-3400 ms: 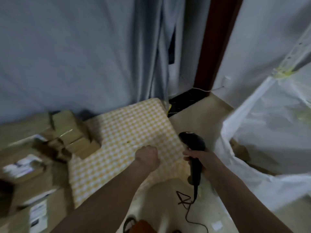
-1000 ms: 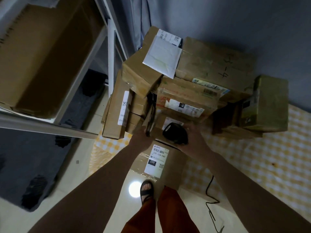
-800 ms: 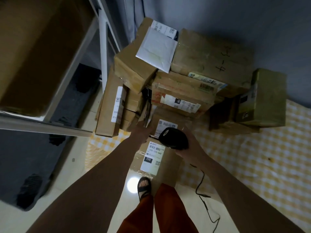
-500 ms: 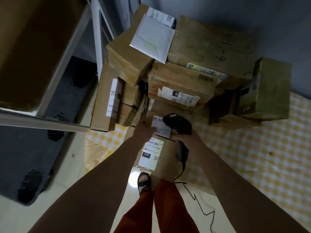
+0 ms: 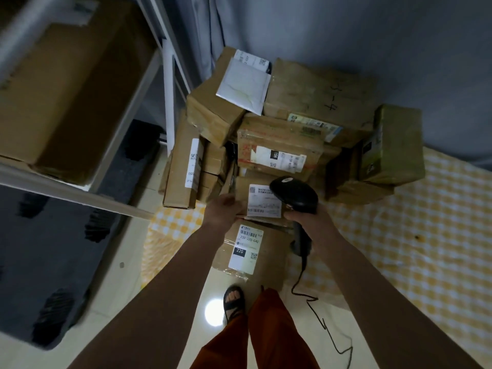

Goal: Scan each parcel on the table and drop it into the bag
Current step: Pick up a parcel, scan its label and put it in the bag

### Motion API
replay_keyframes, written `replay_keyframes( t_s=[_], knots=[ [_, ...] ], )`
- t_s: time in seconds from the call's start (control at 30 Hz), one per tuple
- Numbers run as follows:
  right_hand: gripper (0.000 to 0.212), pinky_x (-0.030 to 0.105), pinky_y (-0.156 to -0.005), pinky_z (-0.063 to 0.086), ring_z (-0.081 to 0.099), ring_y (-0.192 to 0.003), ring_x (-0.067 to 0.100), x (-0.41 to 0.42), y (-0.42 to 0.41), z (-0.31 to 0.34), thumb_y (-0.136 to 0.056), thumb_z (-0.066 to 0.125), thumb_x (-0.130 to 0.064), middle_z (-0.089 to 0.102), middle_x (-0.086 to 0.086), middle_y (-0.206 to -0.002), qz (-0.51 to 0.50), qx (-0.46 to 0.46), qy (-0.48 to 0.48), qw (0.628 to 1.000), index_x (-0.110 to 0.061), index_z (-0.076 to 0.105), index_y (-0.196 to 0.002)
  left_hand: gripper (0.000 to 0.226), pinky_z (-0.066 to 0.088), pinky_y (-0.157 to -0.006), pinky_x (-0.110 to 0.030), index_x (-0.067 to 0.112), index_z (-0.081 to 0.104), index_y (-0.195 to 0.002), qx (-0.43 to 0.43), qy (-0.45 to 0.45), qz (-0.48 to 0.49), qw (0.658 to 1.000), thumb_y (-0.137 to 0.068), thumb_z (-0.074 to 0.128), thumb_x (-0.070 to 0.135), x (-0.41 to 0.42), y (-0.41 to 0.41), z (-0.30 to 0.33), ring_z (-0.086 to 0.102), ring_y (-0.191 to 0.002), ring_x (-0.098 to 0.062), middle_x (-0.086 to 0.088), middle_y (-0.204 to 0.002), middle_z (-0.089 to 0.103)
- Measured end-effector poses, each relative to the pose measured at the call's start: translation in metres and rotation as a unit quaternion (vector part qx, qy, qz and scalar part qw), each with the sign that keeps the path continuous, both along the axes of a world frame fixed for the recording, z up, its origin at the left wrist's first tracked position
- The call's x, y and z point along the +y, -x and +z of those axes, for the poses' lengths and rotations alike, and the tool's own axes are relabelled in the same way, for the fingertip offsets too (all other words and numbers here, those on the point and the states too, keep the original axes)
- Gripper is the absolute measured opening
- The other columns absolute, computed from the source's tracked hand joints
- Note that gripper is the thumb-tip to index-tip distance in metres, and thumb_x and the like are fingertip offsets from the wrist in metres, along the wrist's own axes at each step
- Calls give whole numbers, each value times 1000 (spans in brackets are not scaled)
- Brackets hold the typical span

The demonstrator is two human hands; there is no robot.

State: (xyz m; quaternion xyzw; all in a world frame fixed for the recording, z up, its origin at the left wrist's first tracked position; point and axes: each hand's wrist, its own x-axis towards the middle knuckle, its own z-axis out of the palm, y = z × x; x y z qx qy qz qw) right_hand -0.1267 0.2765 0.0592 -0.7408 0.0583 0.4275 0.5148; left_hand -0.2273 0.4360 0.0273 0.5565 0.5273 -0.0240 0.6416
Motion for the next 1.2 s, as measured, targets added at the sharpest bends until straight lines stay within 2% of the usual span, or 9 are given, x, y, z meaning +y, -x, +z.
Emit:
replay_keyframes(
  t_s=[0.07, 0.2, 0.33, 0.47, 0.6, 0.7, 0.83, 0.93, 1.2],
  knots=[
    [28, 29, -71, 44, 61, -81, 13, -5, 8, 15, -80, 69, 1, 66, -5, -80, -12, -10, -24, 1000, -25, 64, -86, 13, 56, -65, -22, 14, 67, -91, -39, 22, -26, 999, -88, 65, 1, 0, 3, 24, 67, -64, -11, -6, -84, 69],
    [29, 37, -87, 48, 66, -94, 19, -11, 21, 49, -77, 75, -7, 73, 1, -97, -43, -31, -42, 998, -20, 69, -102, 14, 59, -71, -31, 15, 63, -102, -90, 58, -82, 991, -91, 63, 5, 3, 14, 65, 69, -70, -23, -3, -83, 74],
    [30, 36, -81, 51, 68, -84, 21, -8, 30, 87, -76, 76, -6, 72, 8, -90, -49, -70, -63, 994, -11, 69, -104, 16, 61, -75, -33, 14, 61, -111, -129, 84, -90, 984, -95, 59, 10, 11, 30, 95, 73, -77, -23, -8, -99, 75],
    [24, 24, -65, 45, 62, -75, 13, -4, 46, 126, -79, 72, -2, 67, 0, -78, -25, -127, -83, 988, -10, 66, -101, 9, 55, -80, -29, 17, 63, -91, -155, 51, -78, 983, -93, 62, 9, 11, 44, 115, 70, -82, -18, -9, -99, 73],
    [13, 23, -59, 37, 55, -68, 14, -4, 62, 155, -81, 69, -2, 60, 1, -70, 4, -176, -75, 982, -8, 64, -91, 17, 54, -65, -17, 13, 63, -80, -198, 9, -61, 978, -90, 62, -1, 9, 54, 134, 65, -81, -15, -8, -93, 70],
    [17, 22, -50, 30, 43, -52, 14, -8, 74, 166, -82, 66, 1, 45, 4, -55, 17, -201, -44, 978, -5, 55, -71, 29, 51, -49, -16, 15, 59, -69, -225, 0, -11, 974, -93, 58, -2, 18, 60, 150, 63, -59, -9, 0, -67, 69],
    [20, 23, -50, 30, 43, -48, 12, -13, 98, 167, -80, 67, -3, 46, 6, -54, 60, -207, -3, 977, -6, 54, -65, 24, 54, -74, -28, 13, 56, -71, -239, -5, 27, 971, -92, 59, 0, 31, 64, 160, 64, -76, -18, -8, -83, 69],
    [11, 29, -58, 31, 43, -54, 16, -15, 112, 166, -83, 65, -6, 45, 11, -62, 79, -209, -9, 975, -4, 59, -74, 16, 57, -74, -25, 11, 63, -83, -247, -6, 26, 969, -93, 57, -1, 35, 66, 164, 66, -82, -19, -10, -92, 70],
    [2, 17, -54, 37, 49, -55, 7, -15, 117, 173, -85, 63, -6, 52, 1, -63, 102, -235, -8, 967, -6, 63, -88, 10, 55, -88, -33, 7, 64, -95, -238, -17, 36, 970, -93, 57, 0, 36, 67, 167, 67, -100, -26, -14, -107, 70]
  ],
)
